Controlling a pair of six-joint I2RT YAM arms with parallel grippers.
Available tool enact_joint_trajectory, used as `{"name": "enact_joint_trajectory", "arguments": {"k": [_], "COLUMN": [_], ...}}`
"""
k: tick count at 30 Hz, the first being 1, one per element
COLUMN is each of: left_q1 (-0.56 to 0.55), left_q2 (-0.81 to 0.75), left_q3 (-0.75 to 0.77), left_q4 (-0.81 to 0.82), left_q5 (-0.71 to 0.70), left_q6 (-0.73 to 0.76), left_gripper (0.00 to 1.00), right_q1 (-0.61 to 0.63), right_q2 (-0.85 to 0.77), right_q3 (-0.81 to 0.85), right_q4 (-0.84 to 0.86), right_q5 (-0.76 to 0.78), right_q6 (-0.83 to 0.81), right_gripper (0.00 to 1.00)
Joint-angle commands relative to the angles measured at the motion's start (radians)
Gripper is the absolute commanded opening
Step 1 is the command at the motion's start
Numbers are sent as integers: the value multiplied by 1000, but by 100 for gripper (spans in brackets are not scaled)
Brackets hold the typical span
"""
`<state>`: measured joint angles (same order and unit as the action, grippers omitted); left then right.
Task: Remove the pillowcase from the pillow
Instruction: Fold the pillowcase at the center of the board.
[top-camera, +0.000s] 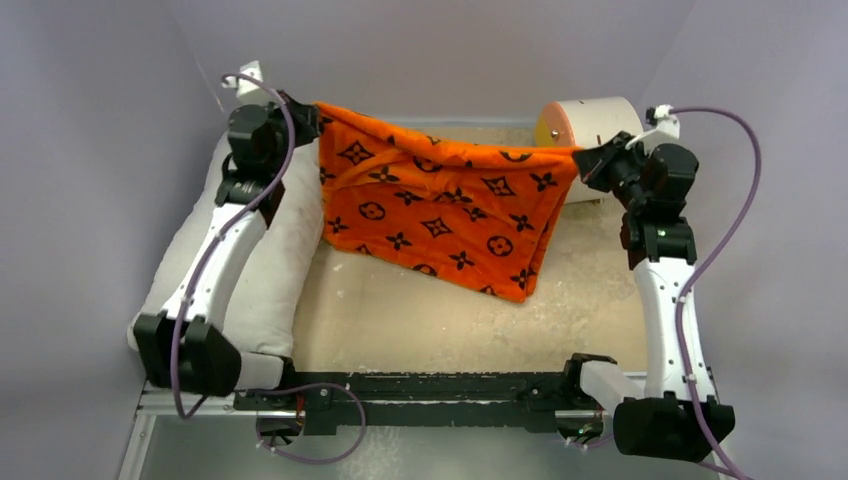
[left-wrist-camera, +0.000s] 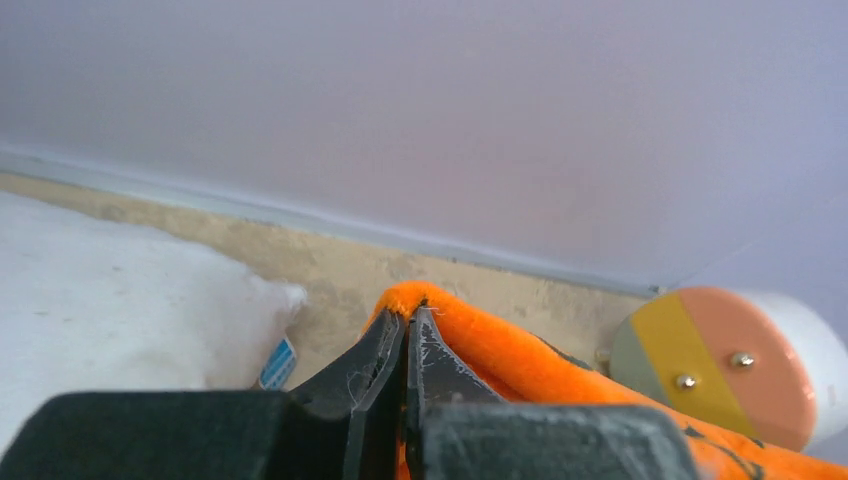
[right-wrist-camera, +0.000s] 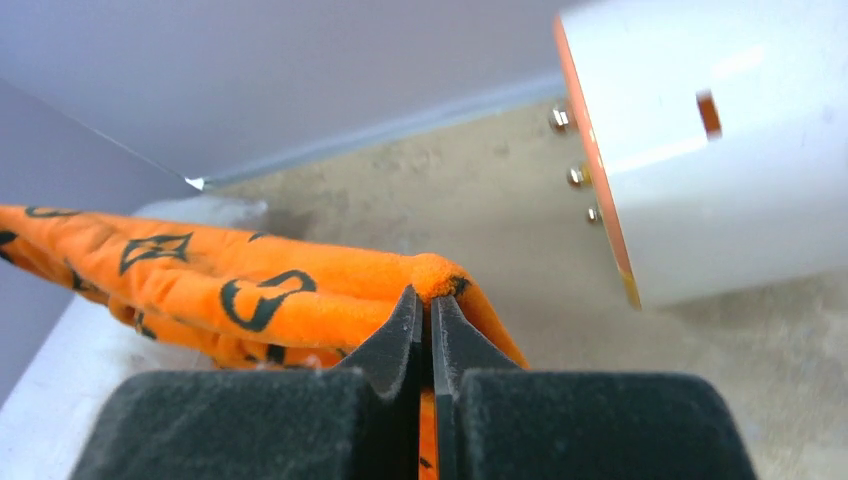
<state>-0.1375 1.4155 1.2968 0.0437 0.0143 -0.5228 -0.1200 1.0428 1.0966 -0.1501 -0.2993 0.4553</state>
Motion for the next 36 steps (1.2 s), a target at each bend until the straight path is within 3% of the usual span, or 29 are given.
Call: {"name": "enact_joint_trajectory", "arguments": {"k": [1, 6, 13, 17, 23, 27, 29, 32, 36], "left_q1": [16, 16, 16, 16, 16, 16, 16, 15, 16], "left_q2": [-198, -376, -623, -742, -736, -703, -680, -736, -823], "left_q3": [-34, -51, -34, -84, -43, -74, -11, 6, -27], "left_q4": [48, -58, -174, -161, -250, -275, -316, -296, -240], "left_q5": [-128, -193, -89, -42, 8, -133, -60, 3, -56], "left_q6": [36, 41, -29, -61, -35, 26, -5, -78, -85], "left_gripper": [0, 0, 0, 0, 0, 0, 0, 0, 0], "right_q1": [-6, -6, -6, -6, -6, -6, -6, -6, -6], "right_q2": [-16, -29, -96, -134, -142, -98, -76, -122, -163], "right_q3": [196, 351, 484, 525, 537, 524, 554, 593, 659], "right_q4": [-29, -89, -158, -207, -207, -216, -241, -259, -316], "right_q5": [-3, -70, -147, -152, -162, -150, -145, -152, -128], "right_q6": [-42, -53, -56, -58, -33, -19, -33, -29, -50], "right_gripper": [0, 0, 0, 0, 0, 0, 0, 0, 0]}}
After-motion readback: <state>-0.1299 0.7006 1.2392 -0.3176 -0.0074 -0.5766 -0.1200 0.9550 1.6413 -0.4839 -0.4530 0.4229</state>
